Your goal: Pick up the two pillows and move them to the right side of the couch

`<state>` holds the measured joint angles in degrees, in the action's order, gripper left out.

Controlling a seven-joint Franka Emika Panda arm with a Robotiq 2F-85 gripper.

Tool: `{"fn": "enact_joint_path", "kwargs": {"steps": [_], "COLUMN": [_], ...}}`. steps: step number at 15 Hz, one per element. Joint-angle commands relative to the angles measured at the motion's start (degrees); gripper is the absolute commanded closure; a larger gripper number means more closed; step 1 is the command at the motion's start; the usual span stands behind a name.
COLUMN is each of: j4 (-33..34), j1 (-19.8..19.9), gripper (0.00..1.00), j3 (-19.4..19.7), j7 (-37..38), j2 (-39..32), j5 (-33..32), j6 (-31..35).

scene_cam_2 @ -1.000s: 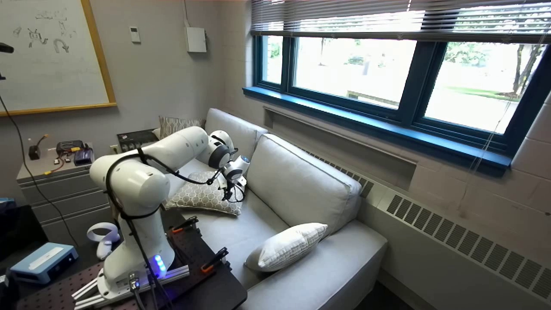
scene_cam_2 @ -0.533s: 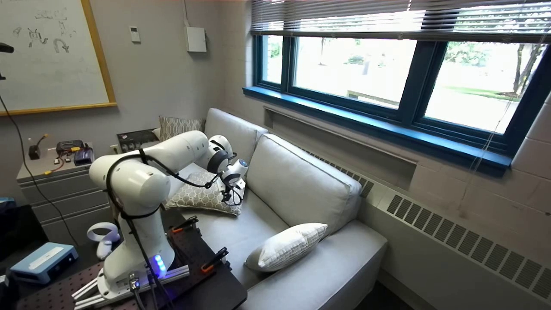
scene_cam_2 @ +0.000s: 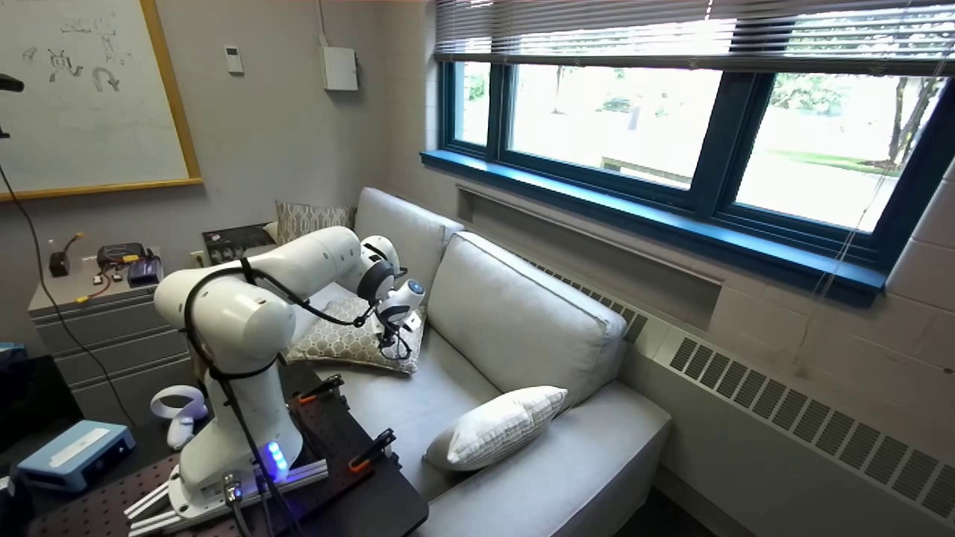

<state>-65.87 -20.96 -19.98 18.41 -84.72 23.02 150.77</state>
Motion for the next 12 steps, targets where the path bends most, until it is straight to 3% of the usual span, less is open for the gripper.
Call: {"fn": "enact_joint_path", "kwargs": {"steps": [1,4,5,6,8,12], "j4": [-2.95,-2.76,-2.54,-2.10,-1.78,-4.98], "j1": [1.63,0.70,0.40,0.23,0.57,2.77], "gripper": [0.78,0.98,0.60,0.65,0.61,0.31], "j3": [-2.11,-1.12,-0.83,-0.49,0.29,-0.12], "j7": [-2.81,-2.97,-3.37,-3.84,-4.97,-9.25], "j2": [0.02,0.03,0.03,0.03,0.08,0.16], "j5": [2.03,0.41,-0.16,-0.82,-2.07,-0.87], "j6": [-0.16,-1.59,-1.73,-1.98,-2.67,1.71]}}
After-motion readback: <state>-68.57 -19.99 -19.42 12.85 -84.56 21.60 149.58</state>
